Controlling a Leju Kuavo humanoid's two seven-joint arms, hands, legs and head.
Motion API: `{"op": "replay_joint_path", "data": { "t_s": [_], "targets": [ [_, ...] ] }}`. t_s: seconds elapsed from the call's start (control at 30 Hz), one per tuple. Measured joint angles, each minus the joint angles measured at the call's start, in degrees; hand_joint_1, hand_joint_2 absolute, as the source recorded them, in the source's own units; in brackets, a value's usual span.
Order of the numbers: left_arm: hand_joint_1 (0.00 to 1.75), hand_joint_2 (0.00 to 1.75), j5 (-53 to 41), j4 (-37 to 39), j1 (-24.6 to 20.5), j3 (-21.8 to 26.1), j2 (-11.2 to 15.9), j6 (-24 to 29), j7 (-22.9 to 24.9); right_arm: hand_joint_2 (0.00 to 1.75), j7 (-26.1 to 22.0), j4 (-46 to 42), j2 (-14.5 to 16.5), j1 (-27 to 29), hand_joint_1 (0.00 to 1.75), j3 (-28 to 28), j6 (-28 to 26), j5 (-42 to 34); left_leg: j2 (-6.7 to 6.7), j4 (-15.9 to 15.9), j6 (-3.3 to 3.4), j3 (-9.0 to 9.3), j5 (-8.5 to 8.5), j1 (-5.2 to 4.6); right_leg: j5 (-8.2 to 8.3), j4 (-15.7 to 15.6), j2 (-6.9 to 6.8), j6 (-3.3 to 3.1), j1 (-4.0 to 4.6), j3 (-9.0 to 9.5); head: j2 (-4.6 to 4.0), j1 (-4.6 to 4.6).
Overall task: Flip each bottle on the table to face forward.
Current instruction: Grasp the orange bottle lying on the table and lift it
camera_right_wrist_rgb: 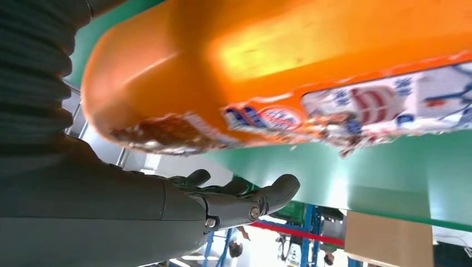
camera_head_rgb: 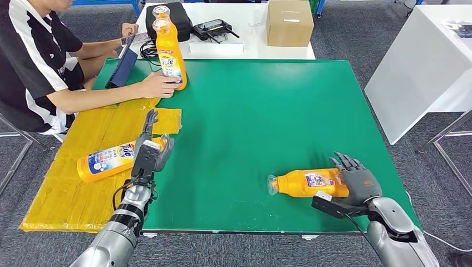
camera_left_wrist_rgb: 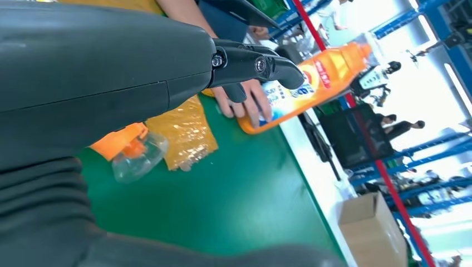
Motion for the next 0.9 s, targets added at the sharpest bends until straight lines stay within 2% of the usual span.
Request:
{"op": "replay_joint_path", "data": {
  "t_s": [0.33, 0.37, 0.47, 0.5, 0.67, 0.9],
  "targets": [
    [0.0, 1.75, 0.79, -4.98, 1.0, -3.23, -1.45, -1.24, 0.0, 1.75, -0.76, 13.58, 7.6, -9.05, 0.0, 1.51, -0.31, 2.22, 0.07, 0.01, 0.0, 0.13, 0.0, -0.02, 0.01, -0.01, 0.04, 0.0, -0.01, 0.05, 0.0, 0.01],
    [0.0, 1.75, 0.88, -5.2, 1.02, -3.39, -1.47, -1.4, 0.0, 1.75, -1.14, 14.55, 7.95, -9.63, 0.2, 1.69, 0.24, 2.17, 0.07, 0.01, 0.0, 0.14, 0.0, -0.02, 0.01, -0.01, 0.05, 0.0, -0.01, 0.06, 0.0, 0.01],
    [0.0, 1.75, 1.6, -5.57, 0.98, -4.12, -1.53, -1.91, 0.0, 1.75, -2.75, 17.88, 8.34, -11.96, 1.5, 2.49, 2.88, 1.88, 0.16, 0.0, 0.0, 0.2, -0.01, -0.01, 0.01, -0.01, 0.12, 0.0, 0.0, 0.08, 0.0, 0.01],
    [0.0, 1.75, 1.87, -5.61, 0.94, -4.37, -1.6, -2.02, 0.0, 1.75, -3.14, 19.17, 8.37, -12.94, 1.74, 2.83, 3.65, 1.73, 0.21, 0.0, 0.0, 0.25, -0.01, -0.01, 0.01, -0.01, 0.16, 0.0, 0.0, 0.11, 0.0, 0.01],
    [0.0, 1.75, 3.02, -5.63, 0.84, -5.35, -1.86, -2.33, 0.0, 1.75, -3.86, 24.28, 8.79, -16.43, 1.75, 4.11, 4.39, 0.99, 0.24, 0.0, 0.01, 0.41, -0.01, -0.04, 0.02, -0.03, 0.19, 0.0, 0.0, 0.28, 0.0, 0.02],
    [0.0, 1.75, 3.89, -5.78, 0.86, -5.5, -1.87, -2.95, 0.0, 1.75, -2.72, 26.67, 10.72, -17.99, 1.75, 4.78, 2.55, 0.47, 0.24, 0.01, 0.01, 0.46, -0.01, -0.02, 0.03, -0.02, 0.19, 0.0, -0.01, 0.31, 0.0, 0.01]
  ]
}}
